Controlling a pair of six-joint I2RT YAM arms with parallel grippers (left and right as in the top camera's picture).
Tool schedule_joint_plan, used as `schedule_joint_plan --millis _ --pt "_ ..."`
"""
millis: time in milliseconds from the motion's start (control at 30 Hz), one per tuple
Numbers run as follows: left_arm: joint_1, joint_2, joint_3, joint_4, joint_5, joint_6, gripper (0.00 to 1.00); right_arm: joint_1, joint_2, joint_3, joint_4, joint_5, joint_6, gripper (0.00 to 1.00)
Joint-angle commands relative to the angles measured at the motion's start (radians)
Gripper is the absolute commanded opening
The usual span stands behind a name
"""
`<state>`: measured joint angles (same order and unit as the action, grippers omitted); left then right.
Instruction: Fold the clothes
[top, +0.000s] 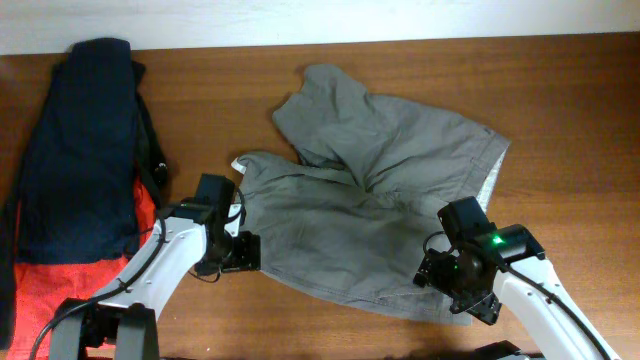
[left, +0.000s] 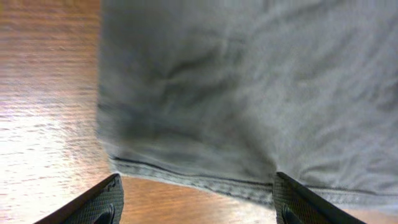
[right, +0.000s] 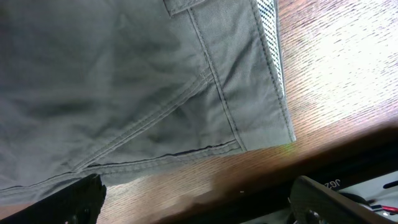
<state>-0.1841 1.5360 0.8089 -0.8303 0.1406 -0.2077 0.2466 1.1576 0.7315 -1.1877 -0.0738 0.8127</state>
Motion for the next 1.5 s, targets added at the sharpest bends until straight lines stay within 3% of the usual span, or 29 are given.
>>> schedule_joint_plan --millis 0,300,333,400,533,567,767,1100,1267,1467 --pt "-0.005 -0.002 -0.008 0.023 -0.042 -0.035 0.77 0.002 0.001 -0.005 0.000 -0.002 0.016 0.99" --pt "-0.005 0.100 -0.008 0.060 -0.059 -0.035 0.76 0.002 0.001 -0.005 0.003 -0.001 0.016 0.99" --pt "-0.005 0.112 -0.008 0.061 -0.058 -0.035 0.72 0.002 0.001 -0.005 0.002 -0.001 0.016 0.99" --pt "-0.005 0.117 -0.008 0.060 -0.058 -0.035 0.55 0.002 0.001 -0.005 0.003 -0.001 0.017 0.98" --pt "-0.005 0.117 0.001 0.059 -0.059 -0.035 0.02 0.002 0.001 -0.006 -0.001 -0.002 0.034 0.92" --pt "-0.005 0.117 0.009 0.056 -0.058 -0.035 0.01 0.002 0.001 -0.008 -0.001 -0.002 0.035 0.91" --pt "-0.005 0.117 0.103 0.033 -0.058 -0.035 0.01 0.002 0.001 -0.039 0.004 -0.005 0.069 0.88" --pt "-0.005 0.117 0.129 0.076 -0.060 -0.080 0.00 0.002 0.001 -0.180 0.132 0.007 0.272 0.80" --pt "-0.005 0.117 0.129 0.084 -0.060 -0.084 0.00 0.002 0.001 -0.229 0.270 0.007 0.274 0.73" --pt "-0.003 0.117 0.129 0.084 -0.060 -0.084 0.01 0.002 0.001 -0.268 0.261 0.044 0.274 0.68"
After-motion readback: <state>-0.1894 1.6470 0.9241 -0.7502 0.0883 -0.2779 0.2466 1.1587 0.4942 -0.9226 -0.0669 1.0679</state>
